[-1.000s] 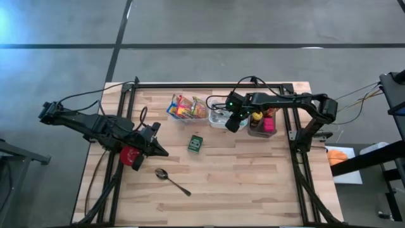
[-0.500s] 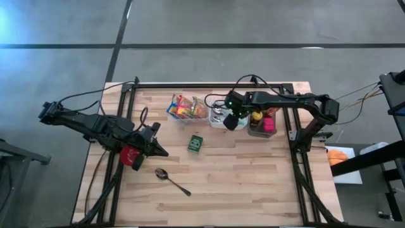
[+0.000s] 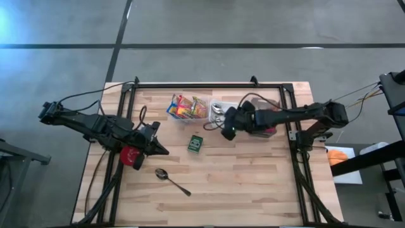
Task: Pick & Place Food Item
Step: Put the black spoon into the white bin
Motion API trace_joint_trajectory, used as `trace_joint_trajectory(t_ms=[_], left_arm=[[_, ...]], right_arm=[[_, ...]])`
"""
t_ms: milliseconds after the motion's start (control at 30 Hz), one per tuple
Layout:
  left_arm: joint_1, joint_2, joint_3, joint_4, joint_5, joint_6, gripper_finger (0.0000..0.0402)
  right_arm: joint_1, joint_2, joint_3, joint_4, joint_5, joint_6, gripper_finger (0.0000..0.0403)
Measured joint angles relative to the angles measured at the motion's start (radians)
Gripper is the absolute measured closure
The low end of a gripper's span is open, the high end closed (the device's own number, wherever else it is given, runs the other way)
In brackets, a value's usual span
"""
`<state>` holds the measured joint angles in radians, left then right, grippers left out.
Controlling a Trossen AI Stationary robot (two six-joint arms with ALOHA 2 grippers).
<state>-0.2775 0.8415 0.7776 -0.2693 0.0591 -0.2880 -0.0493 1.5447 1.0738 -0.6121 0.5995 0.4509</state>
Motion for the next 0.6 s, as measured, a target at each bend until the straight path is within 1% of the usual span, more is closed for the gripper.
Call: trace_joint_trajectory(t_ms=[100,167,233,300,367,433,467,500,600], left_arm=[[0.0,0.001,0.0,0.005,-0.024,-0.021,0.0401],[0.004,0.004,0.0,0.069,-0.094,-0.011,0.0401],[0.014,0.005,0.001,0.098,-0.172,0.042,0.0401],[0.016,0.007,0.001,0.087,-0.192,0.116,0.0401],[0.016,0.007,0.001,0.088,-0.207,0.208,0.0401],[0.018,0.007,0.001,0.107,-0.257,0.259,0.0401],[0.024,0.007,0.0,0.122,-0.305,0.283,0.0401],[0.032,0.007,0.0,0.137,-0.375,0.296,0.0401],[0.066,0.007,0.0,0.176,-0.631,0.258,0.0401]], right_arm=[[0.048,0.008,-0.034,0.036,0.016,0.087,0.019],[0.071,0.011,-0.074,0.101,0.051,0.12,0.019],[0.085,0.01,-0.117,0.185,0.063,0.133,0.019],[0.085,0.01,-0.141,0.234,0.052,0.049,0.019],[0.082,0.004,-0.143,0.232,0.034,-0.051,0.019],[0.071,-0.001,-0.131,0.235,0.042,-0.138,0.019],[0.063,-0.001,-0.121,0.238,0.059,-0.175,0.019],[0.052,-0.003,-0.116,0.247,0.077,-0.201,0.019],[0.013,-0.026,-0.113,0.25,0.086,-0.244,0.019]])
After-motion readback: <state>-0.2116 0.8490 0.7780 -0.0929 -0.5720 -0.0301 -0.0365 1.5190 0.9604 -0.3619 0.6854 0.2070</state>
